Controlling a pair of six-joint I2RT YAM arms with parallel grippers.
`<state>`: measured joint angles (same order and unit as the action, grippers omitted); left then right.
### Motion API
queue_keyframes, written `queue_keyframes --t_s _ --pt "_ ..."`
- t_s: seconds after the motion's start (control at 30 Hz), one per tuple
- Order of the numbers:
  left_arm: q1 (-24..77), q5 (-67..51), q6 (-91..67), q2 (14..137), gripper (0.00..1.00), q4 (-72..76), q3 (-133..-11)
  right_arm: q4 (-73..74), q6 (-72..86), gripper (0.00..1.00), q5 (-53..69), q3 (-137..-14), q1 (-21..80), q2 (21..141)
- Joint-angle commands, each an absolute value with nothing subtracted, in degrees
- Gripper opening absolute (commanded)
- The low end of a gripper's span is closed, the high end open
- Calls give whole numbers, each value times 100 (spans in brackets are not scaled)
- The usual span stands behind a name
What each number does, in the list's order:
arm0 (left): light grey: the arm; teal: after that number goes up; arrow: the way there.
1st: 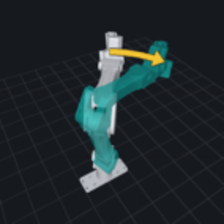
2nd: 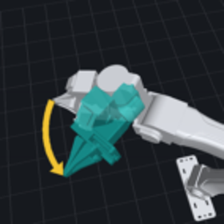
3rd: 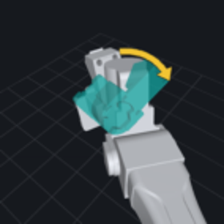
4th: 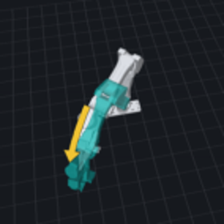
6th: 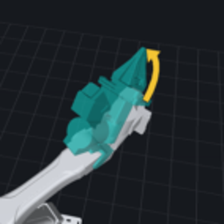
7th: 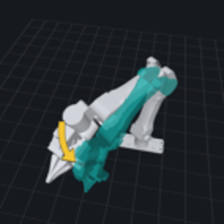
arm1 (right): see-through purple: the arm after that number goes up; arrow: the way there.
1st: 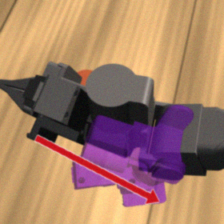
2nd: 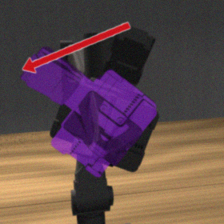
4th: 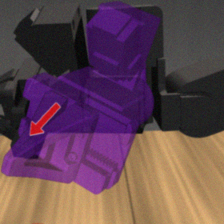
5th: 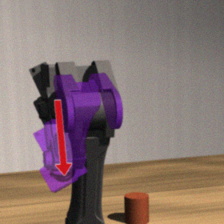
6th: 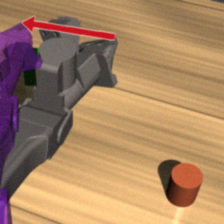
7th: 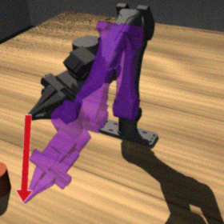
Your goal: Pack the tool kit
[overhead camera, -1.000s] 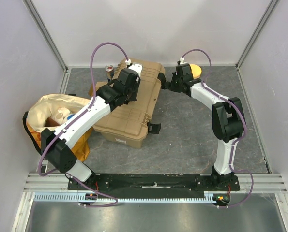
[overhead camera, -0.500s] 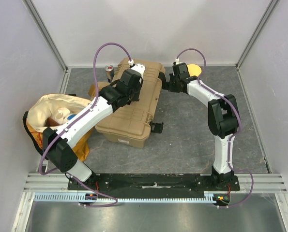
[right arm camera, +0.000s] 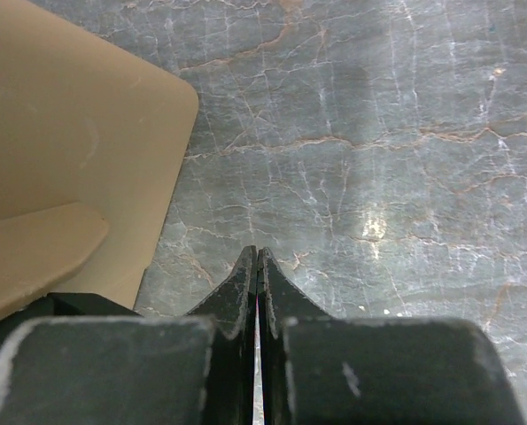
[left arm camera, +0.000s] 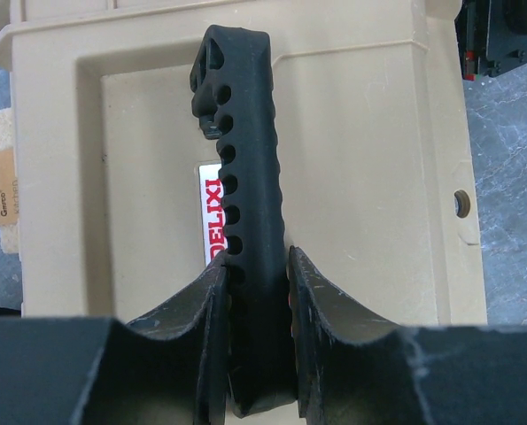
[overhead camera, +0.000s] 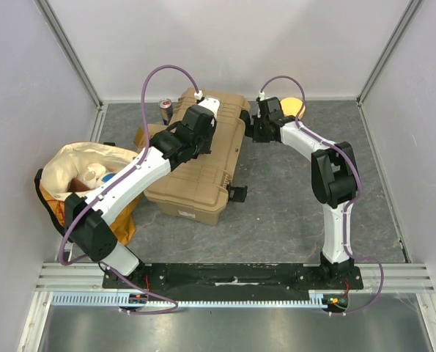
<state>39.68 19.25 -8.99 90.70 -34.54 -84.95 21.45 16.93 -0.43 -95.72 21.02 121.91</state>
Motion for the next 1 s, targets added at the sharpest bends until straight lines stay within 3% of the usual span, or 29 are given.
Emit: queue_keyframes --t_s 0.0,0.37,0.6,0.77,0.9,0.97 --pt "4526 -553 -1169 9905 24 -3779 -7928 1091 2021 0 772 -9651 2540 12524" --pt "4570 -879 -1195 10002 22 -3595 -7814 -605 3076 0 1134 -8825 2602 12384" --pt "4579 -678 -1292 9897 22 -3559 -7822 -958 3260 0 731 -8430 2575 12147" --pt "4544 -150 -1424 9660 33 -3630 -7954 -652 3410 0 -129 -7902 2374 11445" --pt "4483 342 -1468 9370 47 -3639 -8226 -19 3401 17 -702 -7525 2040 10716" --pt "4447 535 -1459 9299 53 -3639 -8436 324 3393 36 -904 -7313 1864 10329"
